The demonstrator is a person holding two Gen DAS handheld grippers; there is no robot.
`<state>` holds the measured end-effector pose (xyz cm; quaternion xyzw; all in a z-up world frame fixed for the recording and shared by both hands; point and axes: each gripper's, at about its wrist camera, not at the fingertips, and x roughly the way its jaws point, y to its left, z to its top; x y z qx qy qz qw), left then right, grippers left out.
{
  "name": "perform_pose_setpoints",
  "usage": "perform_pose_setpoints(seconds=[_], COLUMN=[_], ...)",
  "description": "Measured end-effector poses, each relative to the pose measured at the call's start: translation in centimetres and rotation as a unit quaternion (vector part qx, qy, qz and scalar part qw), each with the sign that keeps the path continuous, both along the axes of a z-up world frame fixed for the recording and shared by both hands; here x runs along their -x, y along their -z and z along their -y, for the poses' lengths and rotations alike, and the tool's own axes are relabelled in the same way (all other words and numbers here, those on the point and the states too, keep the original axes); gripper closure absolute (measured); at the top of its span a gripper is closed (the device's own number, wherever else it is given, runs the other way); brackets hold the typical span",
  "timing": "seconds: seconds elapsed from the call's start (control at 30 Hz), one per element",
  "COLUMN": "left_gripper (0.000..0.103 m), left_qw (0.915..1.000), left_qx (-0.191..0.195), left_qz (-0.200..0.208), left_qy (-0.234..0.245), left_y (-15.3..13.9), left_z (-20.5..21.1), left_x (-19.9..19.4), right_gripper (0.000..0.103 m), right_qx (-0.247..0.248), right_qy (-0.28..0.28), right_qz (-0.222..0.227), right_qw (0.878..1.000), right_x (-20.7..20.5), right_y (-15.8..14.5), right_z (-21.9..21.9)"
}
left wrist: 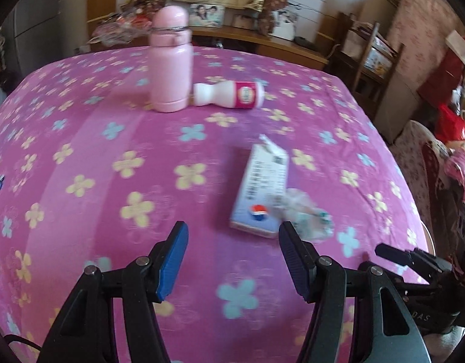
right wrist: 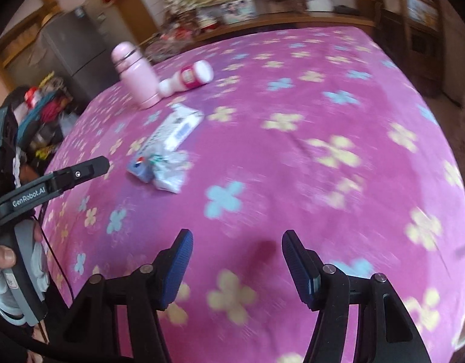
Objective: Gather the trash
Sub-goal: 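Grasp the clear plastic wrapper with the right gripper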
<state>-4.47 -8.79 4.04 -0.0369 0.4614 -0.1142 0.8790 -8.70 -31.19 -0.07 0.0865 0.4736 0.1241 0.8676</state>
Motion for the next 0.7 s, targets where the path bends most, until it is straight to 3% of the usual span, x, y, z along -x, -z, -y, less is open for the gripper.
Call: perform_pose_setpoints(seconds=[0.4,0.43,0.47,0.5,0.6,0.7], left_gripper=[0.040,0.040,0.040,0.040,0.040,0.038], left_qw=[0.9992,0.9991,0.9991,0.9990,0.9990,0.9989], left_qx=[0.028,0.030,0.031,0.031,0.033,0.037], left_qz=[-0.023,-0.024,-0.024,-0.025,-0.027,-0.026], left_qy=[-0.016,-0.017,-0.018,-0.018,-0.017,-0.009], left_y=[0.9,1.0,1.0,1.0,1.2,1.3], left_z=[-3.3,-3.4,-3.5,-3.5,-3.3,-2.6], left_x=[-1.4,-1.5,-1.6,-1.7,-1.8,-2.0], right_gripper=[0.039,0.046,0.061,0.065,0.076,0.079], right_qx=[-0.012,-0.008,-0.005,-0.002,0.005,0.008], right_qy=[-0.070,-0.073,-0.074,-0.075,-0.079,-0.070], right_qz=[0.021,0.024,0.026,0.029,0.031,0.042], right_qw=[0.997,0.997,0.997,0.997,0.996,0.997], right_x=[-5.4,-5.7,-5.9,-6.1,-6.2,-5.6], right_y=[0.1,0.1,0.2,0.3,0.4,-0.2], right_z=[-6.3,-6.7,-6.9,-7.0,-7.0,-6.2])
